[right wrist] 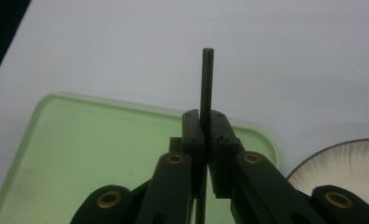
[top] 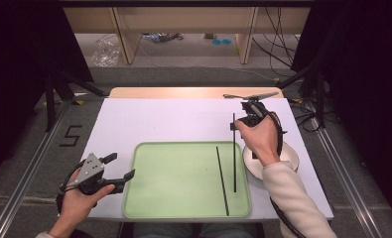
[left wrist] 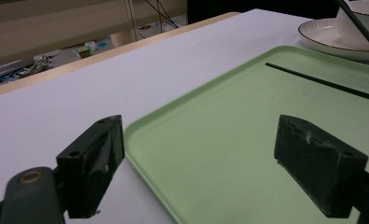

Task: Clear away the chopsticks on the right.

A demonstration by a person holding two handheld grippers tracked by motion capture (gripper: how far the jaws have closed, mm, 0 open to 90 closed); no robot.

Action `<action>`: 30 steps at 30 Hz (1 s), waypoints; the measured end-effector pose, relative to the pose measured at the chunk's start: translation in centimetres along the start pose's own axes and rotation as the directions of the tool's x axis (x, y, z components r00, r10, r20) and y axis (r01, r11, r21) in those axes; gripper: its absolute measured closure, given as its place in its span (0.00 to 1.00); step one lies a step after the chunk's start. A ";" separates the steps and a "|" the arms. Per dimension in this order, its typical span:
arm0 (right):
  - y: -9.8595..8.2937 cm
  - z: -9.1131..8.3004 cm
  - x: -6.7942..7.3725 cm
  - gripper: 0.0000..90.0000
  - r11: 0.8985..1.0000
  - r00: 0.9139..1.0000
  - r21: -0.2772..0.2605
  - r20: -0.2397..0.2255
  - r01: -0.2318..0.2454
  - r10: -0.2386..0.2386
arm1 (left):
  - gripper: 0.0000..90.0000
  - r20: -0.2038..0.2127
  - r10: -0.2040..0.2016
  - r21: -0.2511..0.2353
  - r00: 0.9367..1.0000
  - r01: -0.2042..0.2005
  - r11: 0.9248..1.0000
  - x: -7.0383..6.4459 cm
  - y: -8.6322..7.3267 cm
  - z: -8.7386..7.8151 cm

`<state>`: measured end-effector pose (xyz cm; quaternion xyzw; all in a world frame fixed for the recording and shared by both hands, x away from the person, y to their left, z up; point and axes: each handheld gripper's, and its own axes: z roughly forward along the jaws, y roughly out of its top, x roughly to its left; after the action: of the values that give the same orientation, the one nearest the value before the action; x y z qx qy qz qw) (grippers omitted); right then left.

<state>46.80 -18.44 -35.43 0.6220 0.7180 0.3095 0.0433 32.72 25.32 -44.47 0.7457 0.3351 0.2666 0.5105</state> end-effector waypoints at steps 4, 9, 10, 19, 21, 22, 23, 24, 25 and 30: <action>-0.2 1.1 -0.1 0.98 0.999 1.000 0.047 0.027 0.005 -0.006 | 0.18 -0.002 -0.003 0.000 1.000 0.003 1.000 0.0 0.0 0.0; -0.4 1.8 0.0 0.98 0.993 0.998 0.111 0.055 -0.032 0.026 | 0.18 -0.001 -0.002 -0.001 1.000 0.002 1.000 0.0 0.0 0.0; -0.4 2.0 0.0 0.98 0.992 0.998 0.124 0.060 -0.040 0.033 | 0.18 -0.001 -0.003 0.000 1.000 0.003 1.000 0.0 0.0 0.0; -1.5 5.1 -1.0 0.97 0.973 0.992 0.228 0.129 -0.047 0.017 | 0.18 -0.001 0.002 0.002 1.000 -0.002 1.000 0.0 0.0 0.0; -1.9 5.7 -1.2 0.94 0.967 0.990 0.252 0.139 -0.041 0.006 | 0.18 -0.001 0.000 0.001 1.000 0.000 1.000 0.0 0.0 0.0; -2.0 6.0 -1.3 0.93 0.964 0.990 0.262 0.142 -0.035 -0.003 | 0.18 -0.001 0.000 0.001 1.000 0.000 1.000 0.0 0.0 -0.1; -2.2 6.3 -1.3 0.93 0.963 0.989 0.267 0.146 -0.039 0.000 | 0.18 -0.001 0.000 0.000 1.000 0.000 1.000 0.0 0.0 -0.1; -2.3 6.5 -1.5 0.92 0.963 0.989 0.268 0.144 -0.007 -0.032 | 0.18 -0.002 0.000 0.000 1.000 0.000 1.000 0.0 0.0 -0.1; -2.5 6.6 -1.3 0.91 0.959 0.989 0.281 0.148 -0.029 -0.013 | 0.18 -0.001 0.002 0.001 1.000 -0.002 1.000 0.0 0.0 -0.1; -2.7 6.4 -1.0 0.86 0.969 0.991 0.245 0.135 -0.011 -0.023 | 0.18 -0.002 0.004 0.000 1.000 -0.004 1.000 0.1 0.0 -0.1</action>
<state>47.57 -16.99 -42.21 0.6400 0.7480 0.1749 0.0161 32.69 25.42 -44.42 0.7460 0.3341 0.2683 0.5099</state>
